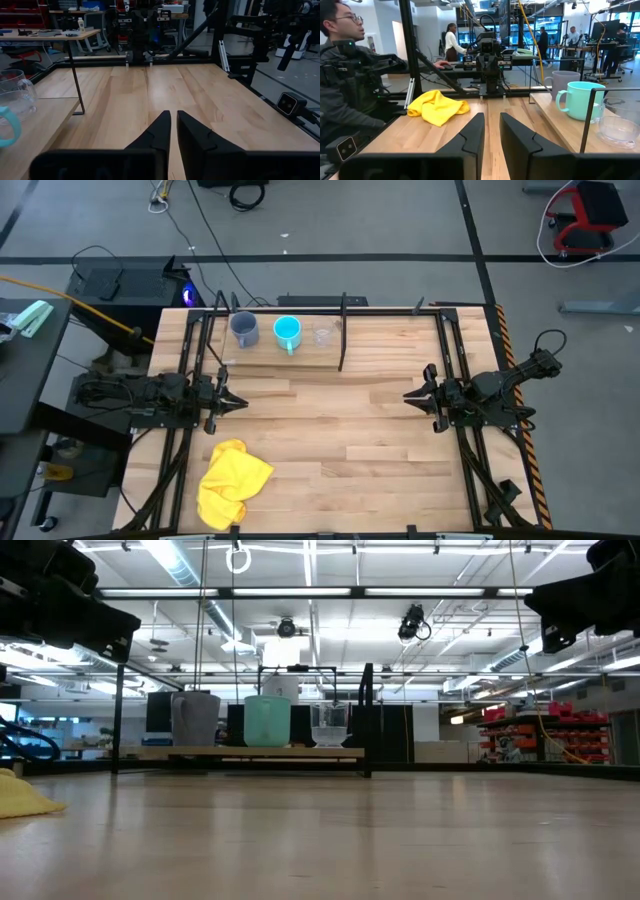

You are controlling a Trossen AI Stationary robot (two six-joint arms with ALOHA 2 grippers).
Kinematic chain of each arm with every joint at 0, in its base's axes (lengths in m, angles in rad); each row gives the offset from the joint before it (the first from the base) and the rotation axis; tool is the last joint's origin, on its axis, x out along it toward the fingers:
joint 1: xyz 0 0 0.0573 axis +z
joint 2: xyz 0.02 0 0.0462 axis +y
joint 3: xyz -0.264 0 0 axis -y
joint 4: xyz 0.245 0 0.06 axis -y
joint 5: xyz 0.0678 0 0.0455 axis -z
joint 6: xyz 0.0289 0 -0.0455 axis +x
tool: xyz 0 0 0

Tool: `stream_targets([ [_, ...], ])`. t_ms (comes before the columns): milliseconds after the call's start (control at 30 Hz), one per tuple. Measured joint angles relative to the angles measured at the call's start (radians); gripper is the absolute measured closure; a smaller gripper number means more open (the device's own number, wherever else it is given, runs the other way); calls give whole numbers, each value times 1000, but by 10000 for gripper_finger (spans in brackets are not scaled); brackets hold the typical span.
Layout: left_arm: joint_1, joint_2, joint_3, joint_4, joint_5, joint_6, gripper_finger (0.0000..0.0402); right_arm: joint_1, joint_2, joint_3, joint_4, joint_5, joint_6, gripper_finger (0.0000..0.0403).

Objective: Stack small to large cups/mugs on shelf
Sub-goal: Return to Home Position

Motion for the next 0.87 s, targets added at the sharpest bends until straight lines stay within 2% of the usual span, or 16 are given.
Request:
stream_targets([
  [333,0,0,0,0,0,0,374,0,0,0,0,0,0,337],
  [867,0,0,0,0,0,0,365,0,0,0,0,0,0,337],
])
